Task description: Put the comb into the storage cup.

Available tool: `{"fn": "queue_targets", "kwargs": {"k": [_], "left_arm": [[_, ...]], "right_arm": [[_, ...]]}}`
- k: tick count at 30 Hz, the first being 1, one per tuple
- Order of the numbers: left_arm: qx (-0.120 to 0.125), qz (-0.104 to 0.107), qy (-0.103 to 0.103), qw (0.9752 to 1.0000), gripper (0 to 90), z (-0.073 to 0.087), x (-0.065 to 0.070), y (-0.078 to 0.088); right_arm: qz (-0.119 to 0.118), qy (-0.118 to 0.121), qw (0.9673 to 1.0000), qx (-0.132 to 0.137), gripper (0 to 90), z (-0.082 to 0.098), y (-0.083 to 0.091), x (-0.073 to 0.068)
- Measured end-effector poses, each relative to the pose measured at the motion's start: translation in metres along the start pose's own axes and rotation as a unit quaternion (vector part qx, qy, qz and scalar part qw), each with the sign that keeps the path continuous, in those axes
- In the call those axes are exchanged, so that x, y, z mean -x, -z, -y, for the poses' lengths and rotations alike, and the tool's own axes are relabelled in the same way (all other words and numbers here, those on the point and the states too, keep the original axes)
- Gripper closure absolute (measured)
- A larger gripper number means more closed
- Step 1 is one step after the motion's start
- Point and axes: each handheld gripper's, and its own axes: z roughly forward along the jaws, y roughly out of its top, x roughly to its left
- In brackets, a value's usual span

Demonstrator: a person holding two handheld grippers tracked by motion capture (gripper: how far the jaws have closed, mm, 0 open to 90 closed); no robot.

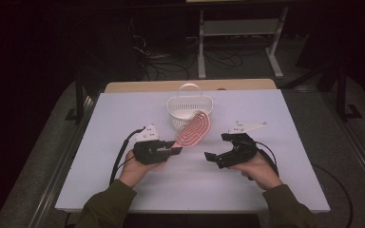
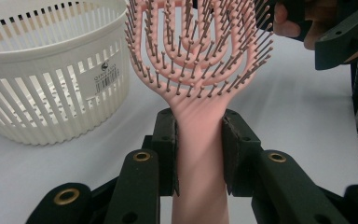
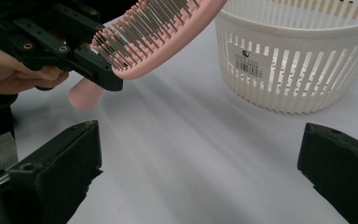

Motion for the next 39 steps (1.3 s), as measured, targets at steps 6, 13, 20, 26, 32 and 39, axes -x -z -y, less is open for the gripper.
{"fn": "queue_targets", "kwargs": {"k": [6, 13, 20, 26, 32, 39], "left_arm": [[0.0, -0.003, 0.002, 1.0, 70.5, 0.0, -0.001, 0.0], [0.001, -0.005, -0.002, 1.0, 70.5, 0.0, -0.001, 0.001], [0.003, -0.008, -0.003, 1.0, 70.5, 0.0, -0.001, 0.003], [0.006, -0.01, -0.002, 0.9999, 70.5, 0.0, -0.002, 0.003], [0.008, -0.015, 0.001, 0.9999, 70.5, 0.001, -0.002, 0.003], [0.011, -0.018, 0.0, 0.9998, 70.5, 0.001, 0.0, 0.004]], "right_arm": [[-0.002, -0.008, 0.9999, 0.005, 0.0, -0.002, 0.001, 0.002], [-0.007, -0.009, 0.9999, 0.007, 0.0, -0.006, 0.0, 0.0], [-0.011, -0.006, 0.9999, 0.012, 0.0, -0.014, -0.005, -0.002], [-0.015, -0.008, 0.9998, 0.014, 0.0, -0.02, -0.01, -0.003], [-0.019, -0.011, 0.9996, 0.02, 0.0, -0.026, -0.012, -0.001], [-0.025, -0.01, 0.9993, 0.026, 0.0, -0.035, -0.016, -0.002]]}}
